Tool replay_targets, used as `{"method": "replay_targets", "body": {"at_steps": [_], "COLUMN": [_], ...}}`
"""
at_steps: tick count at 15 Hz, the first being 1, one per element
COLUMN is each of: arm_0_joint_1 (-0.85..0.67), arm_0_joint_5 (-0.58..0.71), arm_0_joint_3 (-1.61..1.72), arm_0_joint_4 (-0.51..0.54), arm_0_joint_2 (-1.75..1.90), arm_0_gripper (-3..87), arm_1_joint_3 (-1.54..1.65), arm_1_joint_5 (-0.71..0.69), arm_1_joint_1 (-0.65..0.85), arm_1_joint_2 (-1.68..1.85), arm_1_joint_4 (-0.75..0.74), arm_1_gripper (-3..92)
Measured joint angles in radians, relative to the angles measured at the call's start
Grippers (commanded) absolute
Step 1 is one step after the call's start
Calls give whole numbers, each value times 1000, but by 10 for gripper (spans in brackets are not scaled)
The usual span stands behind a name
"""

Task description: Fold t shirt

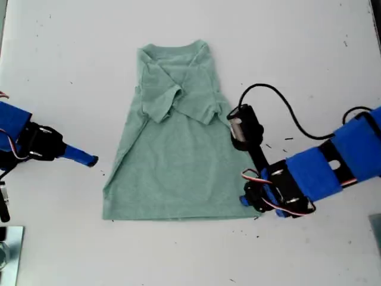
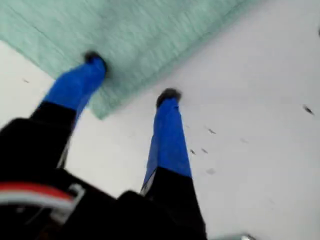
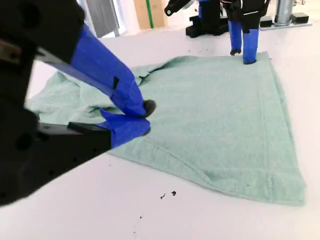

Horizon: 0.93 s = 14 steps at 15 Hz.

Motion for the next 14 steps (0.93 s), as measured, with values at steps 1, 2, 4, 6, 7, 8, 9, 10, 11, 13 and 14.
{"method": "replay_targets", "body": {"at_steps": [1,2,4,6,7,8,9,10,11,13,14], "arm_0_joint_1": [3,3,11,11,12,12,12,12,12,20,31], "arm_0_joint_5": [-3,-9,-12,-14,-14,-14,-14,-14,-14,-20,-29], "arm_0_joint_3": [0,0,0,0,0,0,0,0,0,0,0], "arm_0_joint_4": [0,0,0,0,0,0,0,0,0,0,0], "arm_0_joint_2": [0,0,0,0,0,0,0,0,0,0,0], "arm_0_gripper": [-2,-2,-2,-2,-2,-2,-2,-2,-2,-2,-2], "arm_1_joint_3": [29,66,107,117,112,81,2,-117,-219,-356,-420], "arm_1_joint_5": [8,14,23,3,-15,-41,-75,-109,-143,-181,-199], "arm_1_joint_1": [-5,-9,-15,-17,-17,-17,-17,-17,-17,-17,-15], "arm_1_joint_2": [-12,-8,17,74,150,178,183,183,184,183,170], "arm_1_joint_4": [-61,-121,-133,-103,-32,52,158,276,334,354,354], "arm_1_gripper": [-12,-12,-12,-12,-12,-12,-12,-12,-12,-12,-12]}}
